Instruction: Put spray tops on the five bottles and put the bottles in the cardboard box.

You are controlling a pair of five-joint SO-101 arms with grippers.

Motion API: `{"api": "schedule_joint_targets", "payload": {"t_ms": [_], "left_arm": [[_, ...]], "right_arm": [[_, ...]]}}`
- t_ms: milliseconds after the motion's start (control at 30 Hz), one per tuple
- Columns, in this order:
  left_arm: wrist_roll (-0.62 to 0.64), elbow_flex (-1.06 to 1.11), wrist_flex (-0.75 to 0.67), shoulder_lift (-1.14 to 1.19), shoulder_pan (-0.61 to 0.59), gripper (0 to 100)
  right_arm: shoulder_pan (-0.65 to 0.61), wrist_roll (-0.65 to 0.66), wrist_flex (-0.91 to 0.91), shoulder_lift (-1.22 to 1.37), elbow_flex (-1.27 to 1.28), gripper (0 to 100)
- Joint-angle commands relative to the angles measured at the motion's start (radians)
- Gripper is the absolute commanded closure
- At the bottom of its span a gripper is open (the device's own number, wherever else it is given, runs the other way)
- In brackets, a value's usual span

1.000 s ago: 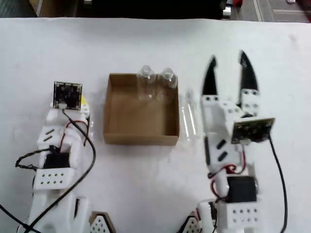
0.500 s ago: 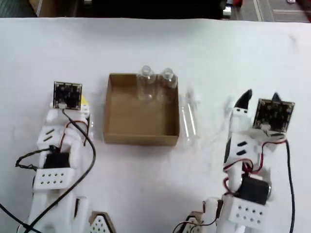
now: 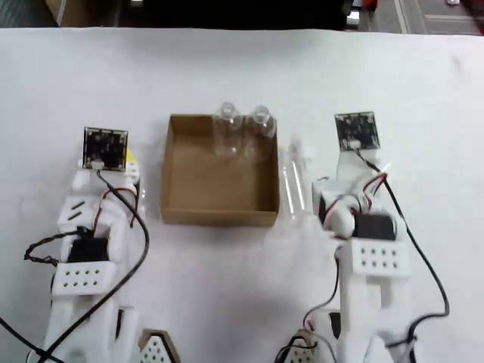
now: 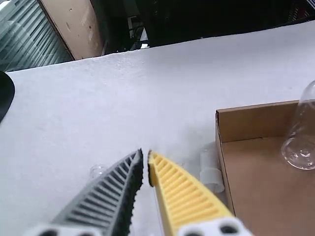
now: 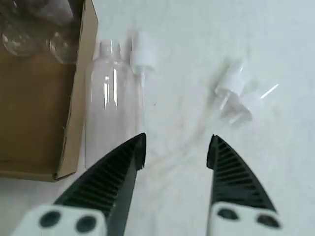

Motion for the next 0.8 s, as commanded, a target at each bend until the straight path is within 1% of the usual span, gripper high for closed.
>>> {"api": "schedule_joint_targets", "payload": {"t_ms": [0,233,267,400,433,567,767], "left_arm": [[0.003,-0.005,-0.029,-0.030,0.002,97],[0.000,-0.005,-0.029,-0.030,0.013,97],[0.002,-0.005,-0.029,-0.030,0.013,97],[0.002,-0.005,-0.029,-0.030,0.013,97],[0.002,-0.005,-0.029,-0.030,0.013,97],[0.002,-0.005,-0.031,-0.030,0.013,97],[0.002,-0.005,-0.031,-0.030,0.013,97]], "right_arm": [[-0.008,0.000,0.022,0.097,-0.064,81.5],[-0.016,0.000,-0.007,0.173,-0.066,80.9],[-0.016,-0.002,-0.004,0.173,-0.066,79.3],[-0.016,0.000,0.001,0.182,-0.064,67.9],[-0.016,0.002,0.001,0.182,-0.064,66.5],[-0.018,0.002,0.002,0.179,-0.071,66.9],[-0.088,0.002,-0.018,0.185,-0.072,66.9]]}}
